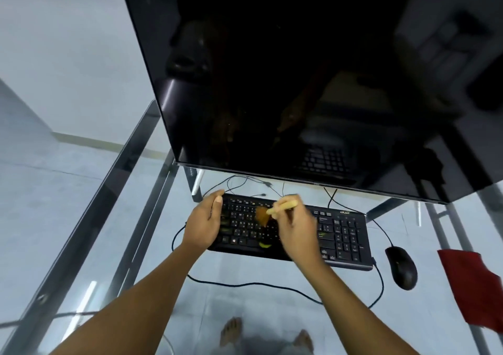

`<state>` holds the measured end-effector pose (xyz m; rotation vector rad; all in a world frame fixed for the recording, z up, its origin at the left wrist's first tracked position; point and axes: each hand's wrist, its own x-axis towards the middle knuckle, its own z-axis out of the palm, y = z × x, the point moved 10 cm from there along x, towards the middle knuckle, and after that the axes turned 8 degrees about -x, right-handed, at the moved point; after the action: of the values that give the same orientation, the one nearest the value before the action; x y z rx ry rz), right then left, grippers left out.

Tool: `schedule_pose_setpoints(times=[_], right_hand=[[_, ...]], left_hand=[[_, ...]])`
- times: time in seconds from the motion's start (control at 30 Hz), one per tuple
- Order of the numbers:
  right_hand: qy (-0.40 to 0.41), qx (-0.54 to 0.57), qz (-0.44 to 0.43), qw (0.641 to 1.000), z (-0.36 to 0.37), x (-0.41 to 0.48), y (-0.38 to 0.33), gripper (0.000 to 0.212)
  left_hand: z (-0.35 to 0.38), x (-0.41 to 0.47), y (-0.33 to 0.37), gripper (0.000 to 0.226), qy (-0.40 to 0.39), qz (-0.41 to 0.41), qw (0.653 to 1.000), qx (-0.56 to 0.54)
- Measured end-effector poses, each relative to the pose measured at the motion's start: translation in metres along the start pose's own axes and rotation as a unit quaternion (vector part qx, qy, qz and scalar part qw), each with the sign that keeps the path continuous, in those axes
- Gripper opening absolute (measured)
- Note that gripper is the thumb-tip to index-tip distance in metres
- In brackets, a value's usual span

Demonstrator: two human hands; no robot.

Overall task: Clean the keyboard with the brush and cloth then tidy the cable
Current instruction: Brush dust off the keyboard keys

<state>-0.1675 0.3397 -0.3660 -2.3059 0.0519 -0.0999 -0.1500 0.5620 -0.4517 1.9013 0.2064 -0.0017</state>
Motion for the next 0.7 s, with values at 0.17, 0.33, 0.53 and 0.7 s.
schedule_pose_setpoints(times=[0.17, 0.33, 0.53, 0.7], right_hand=[[-0.255, 0.087, 0.096, 0.958, 0.058, -0.022, 0.008, 0.008], [-0.056, 0.063, 0.034, 0.996, 0.023, -0.015, 0.008, 0.015], [-0.105, 0.065, 0.064, 0.99, 0.041, -0.021, 0.015, 0.019], [-0.164, 0.183, 0.136, 0.96, 0.043, -0.012, 0.019, 0.009]], left_hand=[[-0.006, 0.006, -0.007, 0.037, 0.033, -0.008, 0.999, -0.042], [-0.005, 0.008, -0.011, 0.036, 0.021, -0.042, 0.994, -0.097], [-0.005, 0.01, -0.01, 0.037, 0.013, -0.069, 0.991, -0.113], [-0.002, 0.007, -0.011, 0.039, 0.017, -0.064, 0.992, -0.107]])
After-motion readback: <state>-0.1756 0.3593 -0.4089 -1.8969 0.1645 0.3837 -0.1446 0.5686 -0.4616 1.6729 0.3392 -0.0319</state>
